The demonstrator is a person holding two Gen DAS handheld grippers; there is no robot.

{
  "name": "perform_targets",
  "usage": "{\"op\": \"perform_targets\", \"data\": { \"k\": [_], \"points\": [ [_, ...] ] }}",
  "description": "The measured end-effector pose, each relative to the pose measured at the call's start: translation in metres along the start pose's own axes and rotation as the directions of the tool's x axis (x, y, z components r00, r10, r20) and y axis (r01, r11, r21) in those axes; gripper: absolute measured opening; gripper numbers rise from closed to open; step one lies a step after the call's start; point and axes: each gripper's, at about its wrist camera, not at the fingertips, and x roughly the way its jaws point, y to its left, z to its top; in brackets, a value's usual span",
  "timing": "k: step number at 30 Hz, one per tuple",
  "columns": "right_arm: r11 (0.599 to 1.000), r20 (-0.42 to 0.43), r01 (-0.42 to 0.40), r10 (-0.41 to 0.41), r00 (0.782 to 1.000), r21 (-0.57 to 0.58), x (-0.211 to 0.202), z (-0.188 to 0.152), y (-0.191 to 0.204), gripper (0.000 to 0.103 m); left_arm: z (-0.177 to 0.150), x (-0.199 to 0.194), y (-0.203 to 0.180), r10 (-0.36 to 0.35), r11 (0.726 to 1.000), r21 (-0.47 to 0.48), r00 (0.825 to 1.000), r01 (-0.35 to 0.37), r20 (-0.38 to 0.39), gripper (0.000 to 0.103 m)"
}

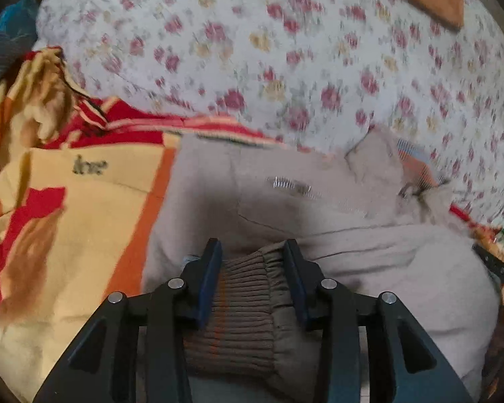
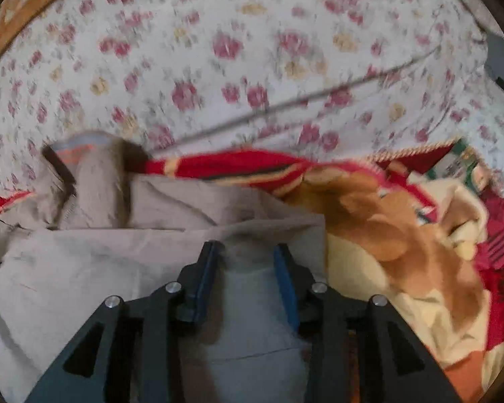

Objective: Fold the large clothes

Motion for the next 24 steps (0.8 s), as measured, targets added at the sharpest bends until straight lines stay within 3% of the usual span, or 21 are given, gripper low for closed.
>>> {"op": "perform_targets", "data": {
  "k": [2,4,6,8,9,11,12,13,15,18,22,24],
  "points": [
    [0.999,0.074,0.000,0.003,0.997,-0.041,-0.035,0.003,0.012,0.037,0.003,-0.030,-0.009,-0.040,0.999,0.018,0.992,0.039,0.116,0.034],
    [0.996,0.136,-0.011,0.023,0.990,-0.092,-0.069,0.002,0.026,0.037,0.002,-0.058,-0.022,-0.099,0.993,0.080,0.968,0.083,0.229,0.034],
    [0.986,0.153,-0.054,0.078,0.985,-0.155,-0.094,-0.006,0.047,0.041,-0.004,-0.070,-0.039,-0.175,0.977,0.168,0.950,0.134,0.260,0.035],
    [0.977,0.108,-0.086,0.109,0.988,-0.195,-0.097,-0.019,0.066,0.045,-0.010,-0.064,-0.052,-0.225,0.960,0.215,0.952,0.180,0.207,0.035],
    [0.974,0.074,-0.101,0.118,0.990,-0.202,-0.091,-0.023,0.070,0.045,-0.015,-0.050,-0.058,-0.240,0.952,0.225,0.963,0.210,0.119,0.035],
    [0.977,-0.032,-0.088,0.084,0.996,-0.193,-0.064,-0.037,0.072,0.045,-0.025,-0.013,-0.064,-0.181,0.956,0.222,0.981,0.192,-0.069,0.035],
    [0.976,-0.078,-0.087,0.073,0.994,-0.199,-0.051,-0.043,0.072,0.045,-0.031,0.004,-0.064,-0.139,0.962,0.214,0.980,0.167,-0.143,0.035],
    [0.969,-0.115,-0.094,0.069,0.991,-0.229,-0.038,-0.052,0.075,0.046,-0.033,0.010,-0.062,-0.143,0.963,0.210,0.979,0.172,-0.145,0.035],
    [0.947,-0.038,-0.046,0.035,0.999,-0.319,-0.038,-0.061,0.087,0.050,-0.028,0.008,-0.062,-0.158,0.962,0.197,0.974,0.189,-0.162,0.038],
    [0.943,-0.027,-0.017,0.008,1.000,-0.334,-0.037,-0.063,0.093,0.057,-0.028,0.007,-0.058,-0.195,0.959,0.175,0.968,0.222,-0.160,0.044],
    [0.938,-0.034,-0.027,0.016,0.999,-0.345,-0.036,-0.064,0.098,0.062,-0.037,0.009,-0.068,-0.190,0.944,0.239,0.968,0.227,-0.166,0.067],
    [0.937,-0.033,-0.030,0.019,0.999,-0.349,-0.035,-0.064,0.098,0.063,-0.042,0.010,-0.077,-0.167,0.936,0.283,0.972,0.208,-0.163,0.071]
  ]
}}
